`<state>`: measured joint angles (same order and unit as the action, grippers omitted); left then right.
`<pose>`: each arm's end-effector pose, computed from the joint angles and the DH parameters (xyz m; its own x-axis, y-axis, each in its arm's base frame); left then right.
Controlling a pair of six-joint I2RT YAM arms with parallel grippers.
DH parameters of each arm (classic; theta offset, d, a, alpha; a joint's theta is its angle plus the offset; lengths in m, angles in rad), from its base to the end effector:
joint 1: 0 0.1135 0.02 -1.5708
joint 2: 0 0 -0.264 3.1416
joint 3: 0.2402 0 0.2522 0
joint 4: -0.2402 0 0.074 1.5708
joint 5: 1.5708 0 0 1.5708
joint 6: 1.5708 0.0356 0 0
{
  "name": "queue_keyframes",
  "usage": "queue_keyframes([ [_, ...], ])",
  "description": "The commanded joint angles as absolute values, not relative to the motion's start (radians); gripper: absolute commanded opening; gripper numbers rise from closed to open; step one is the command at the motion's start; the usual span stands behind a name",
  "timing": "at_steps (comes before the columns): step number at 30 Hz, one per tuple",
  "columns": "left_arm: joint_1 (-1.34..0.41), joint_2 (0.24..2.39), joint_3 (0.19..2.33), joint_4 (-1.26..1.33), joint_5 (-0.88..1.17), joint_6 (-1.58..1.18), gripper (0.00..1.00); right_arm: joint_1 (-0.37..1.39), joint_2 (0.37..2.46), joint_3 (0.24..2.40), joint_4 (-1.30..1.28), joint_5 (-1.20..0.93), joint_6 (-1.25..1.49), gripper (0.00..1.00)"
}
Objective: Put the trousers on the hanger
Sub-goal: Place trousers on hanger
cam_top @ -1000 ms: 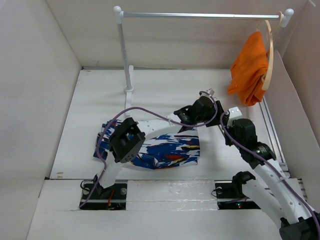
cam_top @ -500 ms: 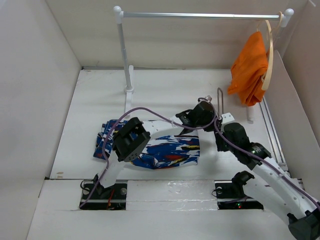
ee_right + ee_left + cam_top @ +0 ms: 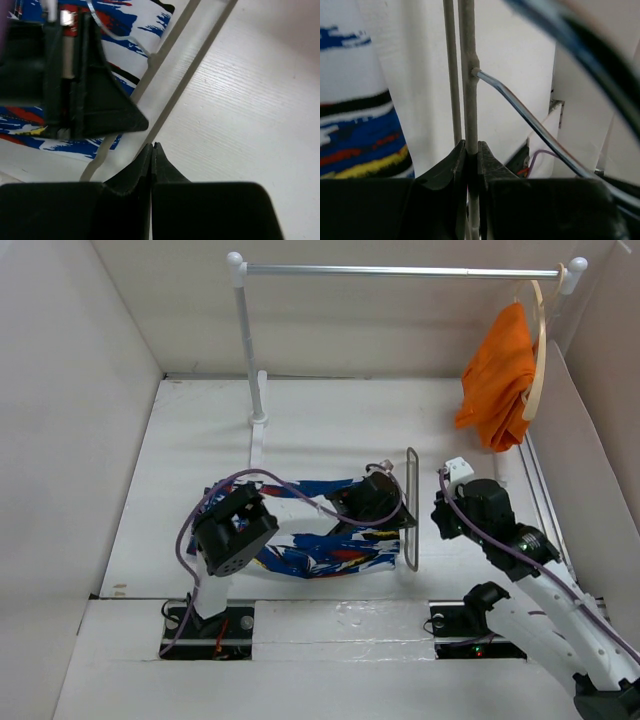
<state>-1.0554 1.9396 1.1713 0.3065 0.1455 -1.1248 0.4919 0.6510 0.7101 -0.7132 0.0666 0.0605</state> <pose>0.2078 -0.3774 0.1840 -0.9291 -0.1708 -0.3279 0.2008 0.5114 -0.8355 0.1227 0.0630 0.2812 -0.5610 -0.2321 -0.7946 -0.3915 0.9202 0.0076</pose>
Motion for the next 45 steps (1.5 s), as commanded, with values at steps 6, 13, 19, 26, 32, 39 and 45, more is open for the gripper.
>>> queue_keyframes([
  [6,-1.12,1.801,1.011,0.457,0.02,-1.176,0.0,0.37,0.776,0.594,-0.347,-0.224,0.041,0.0],
  [13,-1.129,1.786,0.953,0.468,-0.058,-1.193,0.0,0.285,1.018,0.586,-0.17,-0.354,0.017,0.0],
  [19,-1.129,1.784,0.925,0.44,-0.127,-1.209,0.0,0.275,1.084,0.529,-0.009,-0.411,0.035,0.02],
  [26,-1.129,1.809,0.916,0.437,-0.12,-1.224,0.0,0.275,1.252,0.54,0.084,-0.459,0.017,0.3],
  [32,-1.129,1.824,0.939,0.419,-0.12,-1.215,0.0,0.284,1.331,0.511,0.136,-0.466,0.035,0.46],
  [39,-1.129,1.841,0.948,0.405,-0.115,-1.207,0.0,0.293,1.411,0.473,0.241,-0.518,0.075,0.44],
  [45,-1.129,1.842,0.942,0.384,-0.13,-1.197,0.0,0.293,1.437,0.479,0.265,-0.538,0.094,0.05],
])
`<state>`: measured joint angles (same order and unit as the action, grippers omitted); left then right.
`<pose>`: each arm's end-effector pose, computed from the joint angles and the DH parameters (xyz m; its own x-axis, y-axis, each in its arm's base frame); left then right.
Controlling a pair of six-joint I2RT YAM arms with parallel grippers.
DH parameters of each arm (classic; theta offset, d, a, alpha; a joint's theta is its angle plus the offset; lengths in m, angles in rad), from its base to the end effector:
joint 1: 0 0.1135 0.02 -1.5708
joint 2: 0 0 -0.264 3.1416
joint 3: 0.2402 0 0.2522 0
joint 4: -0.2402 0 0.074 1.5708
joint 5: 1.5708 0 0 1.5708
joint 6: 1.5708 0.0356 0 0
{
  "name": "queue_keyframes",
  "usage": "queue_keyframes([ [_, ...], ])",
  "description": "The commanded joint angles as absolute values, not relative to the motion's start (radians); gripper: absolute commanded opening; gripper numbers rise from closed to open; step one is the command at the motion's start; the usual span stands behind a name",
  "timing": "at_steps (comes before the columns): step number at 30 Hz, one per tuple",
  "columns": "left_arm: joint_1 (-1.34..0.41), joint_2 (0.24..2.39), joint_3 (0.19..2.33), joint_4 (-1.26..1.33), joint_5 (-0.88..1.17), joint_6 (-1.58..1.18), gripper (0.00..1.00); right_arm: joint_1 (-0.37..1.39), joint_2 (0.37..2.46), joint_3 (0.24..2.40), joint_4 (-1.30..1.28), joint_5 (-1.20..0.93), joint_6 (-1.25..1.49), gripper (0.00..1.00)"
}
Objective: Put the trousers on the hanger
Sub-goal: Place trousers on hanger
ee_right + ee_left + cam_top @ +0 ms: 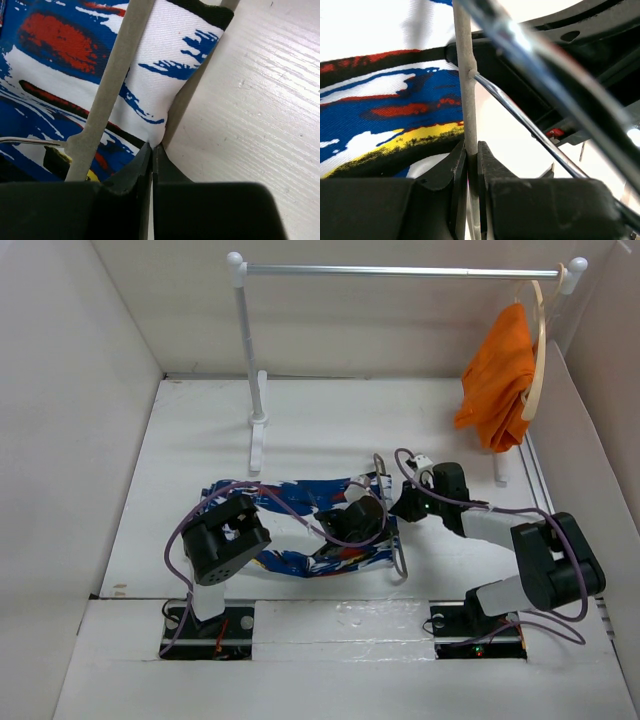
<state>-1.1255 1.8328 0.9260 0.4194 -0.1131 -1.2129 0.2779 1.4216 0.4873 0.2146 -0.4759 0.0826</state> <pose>0.1687 -0.3441 0.1613 -0.8703 -0.3371 -0.3590 0.1101 0.5773 -0.8091 0.2398 0.0854 0.1436 -0.6792 -0.1175 -0.7245 -0.5209 0.7726 0.3630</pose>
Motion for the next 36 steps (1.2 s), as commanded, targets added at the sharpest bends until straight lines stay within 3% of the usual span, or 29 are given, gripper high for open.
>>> queue_keyframes([
  [1,-1.129,1.841,0.942,0.377,-0.133,-1.193,0.0,0.293,1.433,0.483,0.261,-0.535,0.092,0.02],
  [9,-1.129,1.824,0.94,0.312,-0.169,-1.158,0.0,0.25,1.286,0.541,0.076,-0.471,0.049,0.0],
  [17,-1.12,1.789,0.905,0.27,-0.192,-1.148,0.0,0.049,1.138,0.592,-0.124,-0.479,-0.063,0.0],
  [28,-1.092,1.732,0.827,0.193,-0.23,-1.131,0.0,-0.258,1.177,0.695,-0.207,-0.577,-0.144,0.0],
  [36,-1.135,1.802,0.882,0.187,-0.196,-1.141,0.0,-0.259,1.272,0.77,-0.19,-0.644,-0.142,0.0],
])
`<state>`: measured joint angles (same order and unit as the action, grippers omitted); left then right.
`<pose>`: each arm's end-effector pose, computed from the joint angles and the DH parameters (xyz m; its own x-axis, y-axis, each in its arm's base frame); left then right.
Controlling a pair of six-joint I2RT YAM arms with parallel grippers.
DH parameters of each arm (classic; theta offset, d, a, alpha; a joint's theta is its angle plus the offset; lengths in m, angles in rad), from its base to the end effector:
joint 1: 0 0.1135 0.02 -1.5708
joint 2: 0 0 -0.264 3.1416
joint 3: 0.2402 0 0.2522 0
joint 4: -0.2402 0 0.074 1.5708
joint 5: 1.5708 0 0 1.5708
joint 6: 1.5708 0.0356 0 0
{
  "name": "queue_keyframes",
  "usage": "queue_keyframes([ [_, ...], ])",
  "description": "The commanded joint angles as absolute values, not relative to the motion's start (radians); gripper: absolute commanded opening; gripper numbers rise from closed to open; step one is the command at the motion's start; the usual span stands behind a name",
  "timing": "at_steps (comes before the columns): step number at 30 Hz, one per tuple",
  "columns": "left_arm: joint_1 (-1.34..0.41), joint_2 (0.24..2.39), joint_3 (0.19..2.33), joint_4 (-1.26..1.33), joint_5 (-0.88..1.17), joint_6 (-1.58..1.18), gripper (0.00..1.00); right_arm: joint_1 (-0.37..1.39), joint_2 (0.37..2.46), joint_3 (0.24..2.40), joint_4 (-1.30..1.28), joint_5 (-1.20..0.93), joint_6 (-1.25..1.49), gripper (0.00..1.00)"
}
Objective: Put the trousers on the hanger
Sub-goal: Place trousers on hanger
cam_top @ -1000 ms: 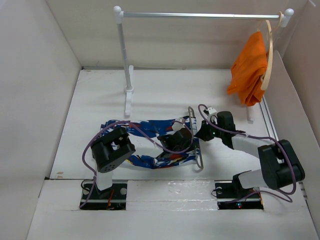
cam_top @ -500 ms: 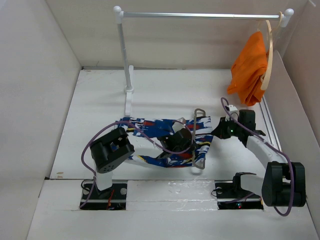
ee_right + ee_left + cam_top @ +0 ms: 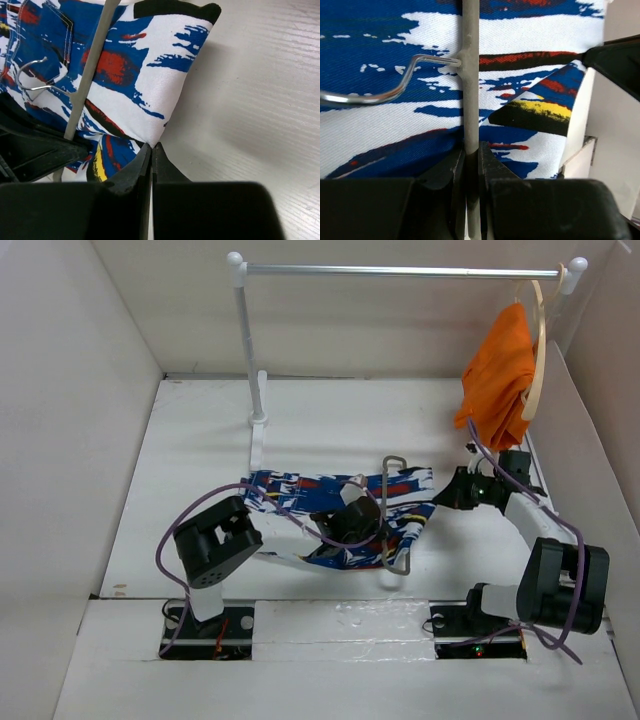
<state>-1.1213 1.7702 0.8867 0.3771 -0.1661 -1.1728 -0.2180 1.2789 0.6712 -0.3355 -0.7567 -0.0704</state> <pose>0.1659 -0.3302 0.1681 -0.8426 -0.3458 -0.4129 0.1256 0.6193 -0.7751 0.2377 -0.0276 0.1949 -0.7717 0.1186 -0.6248 -0.2913 0.8074 0.5130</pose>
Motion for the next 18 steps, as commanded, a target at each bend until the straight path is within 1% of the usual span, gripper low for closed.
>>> queue_keyframes([
  [1,-1.135,1.83,0.926,0.189,-0.189,-1.125,0.0,-0.238,1.282,0.778,-0.211,-0.628,-0.156,0.09],
  [3,-1.147,1.853,0.968,0.166,-0.187,-1.114,0.0,-0.223,1.285,0.778,-0.28,-0.605,-0.198,0.41],
  [4,-1.157,1.87,0.994,0.161,-0.186,-1.111,0.0,-0.21,1.267,0.767,-0.314,-0.6,-0.21,0.63],
  [5,-1.157,1.873,0.999,0.167,-0.183,-1.112,0.0,-0.21,1.252,0.747,-0.328,-0.597,-0.221,0.69],
  [6,-1.157,1.875,0.997,0.173,-0.181,-1.115,0.0,-0.21,1.232,0.694,-0.34,-0.603,-0.242,0.72],
  [7,-1.157,1.876,0.997,0.187,-0.183,-1.12,0.0,-0.201,1.154,0.627,-0.368,-0.618,-0.25,0.75],
  [8,-1.157,1.876,0.997,0.187,-0.183,-1.12,0.0,-0.201,1.154,0.626,-0.368,-0.62,-0.252,0.75],
  [10,-1.157,1.891,1.011,0.18,-0.183,-1.121,0.0,-0.201,1.093,0.539,-0.403,-0.612,-0.253,0.76],
  [11,-1.157,1.897,1.018,0.181,-0.181,-1.12,0.0,-0.201,1.034,0.513,-0.408,-0.621,-0.25,0.76],
  [13,-1.157,1.91,1.031,0.181,-0.178,-1.12,0.0,-0.177,0.994,0.445,-0.405,-0.661,-0.238,0.75],
  [16,-1.157,1.921,1.051,0.183,-0.172,-1.109,0.0,-0.094,0.96,0.428,-0.44,-0.687,-0.227,0.75],
  [18,-1.157,1.933,1.061,0.181,-0.169,-1.104,0.0,-0.051,0.936,0.423,-0.416,-0.748,-0.2,0.75],
])
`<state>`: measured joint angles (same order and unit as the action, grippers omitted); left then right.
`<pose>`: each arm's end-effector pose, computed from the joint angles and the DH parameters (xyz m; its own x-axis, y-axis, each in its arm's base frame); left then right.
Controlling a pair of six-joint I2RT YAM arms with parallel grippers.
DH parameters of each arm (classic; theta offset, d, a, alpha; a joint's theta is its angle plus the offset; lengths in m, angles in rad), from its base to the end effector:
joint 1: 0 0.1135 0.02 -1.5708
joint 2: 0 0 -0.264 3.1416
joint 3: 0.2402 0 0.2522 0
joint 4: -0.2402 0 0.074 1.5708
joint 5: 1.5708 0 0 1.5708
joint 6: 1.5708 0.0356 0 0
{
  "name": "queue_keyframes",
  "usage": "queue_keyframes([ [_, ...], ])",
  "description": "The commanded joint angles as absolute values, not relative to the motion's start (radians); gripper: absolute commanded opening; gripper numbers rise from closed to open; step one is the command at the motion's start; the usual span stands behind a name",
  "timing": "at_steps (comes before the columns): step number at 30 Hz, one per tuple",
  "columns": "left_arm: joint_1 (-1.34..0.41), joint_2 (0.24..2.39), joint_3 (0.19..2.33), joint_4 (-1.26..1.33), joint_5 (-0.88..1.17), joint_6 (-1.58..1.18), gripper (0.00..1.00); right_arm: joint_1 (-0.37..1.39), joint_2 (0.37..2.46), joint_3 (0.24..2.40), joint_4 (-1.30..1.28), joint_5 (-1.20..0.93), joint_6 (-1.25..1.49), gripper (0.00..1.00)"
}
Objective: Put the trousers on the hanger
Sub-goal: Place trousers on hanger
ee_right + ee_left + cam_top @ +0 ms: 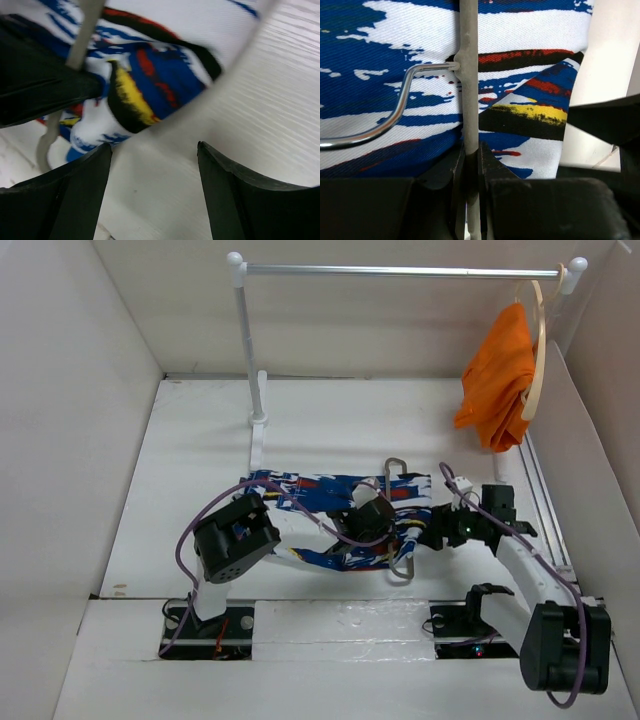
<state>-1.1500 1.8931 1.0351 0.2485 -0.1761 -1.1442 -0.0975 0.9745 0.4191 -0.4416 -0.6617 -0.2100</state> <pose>0.1685 -0.3613 0.1554 -0.8615 -0.2693 -0.4306 0.1347 0.6963 -0.7050 0.1683 0.0055 0.1680 -0.7643 -0.0905 -0.6385 -0.4238 0.8168 0.3916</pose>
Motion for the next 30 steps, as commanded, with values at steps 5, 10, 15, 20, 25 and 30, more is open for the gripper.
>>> queue_keyframes([
  [5,-1.157,1.945,1.077,0.183,-0.156,-1.1,0.0,0.017,0.922,0.446,-0.399,-0.745,-0.179,0.74],
  [10,-1.157,1.947,1.08,0.186,-0.155,-1.094,0.0,0.055,0.963,0.439,-0.347,-0.741,-0.152,0.75],
  [15,-1.157,1.944,1.069,0.184,-0.164,-1.092,0.0,0.086,1.0,0.445,-0.311,-0.672,-0.129,0.61],
  [20,-1.157,1.942,1.068,0.163,-0.178,-1.077,0.0,0.086,1.037,0.506,-0.258,-0.663,-0.121,0.04],
  [25,-1.157,1.914,1.04,0.108,-0.225,-1.069,0.0,0.086,0.948,0.661,-0.403,-0.592,-0.138,0.0],
  [30,-1.114,1.861,0.962,0.097,-0.242,-1.095,0.0,0.017,0.9,0.759,-0.547,-0.515,-0.209,0.0],
])
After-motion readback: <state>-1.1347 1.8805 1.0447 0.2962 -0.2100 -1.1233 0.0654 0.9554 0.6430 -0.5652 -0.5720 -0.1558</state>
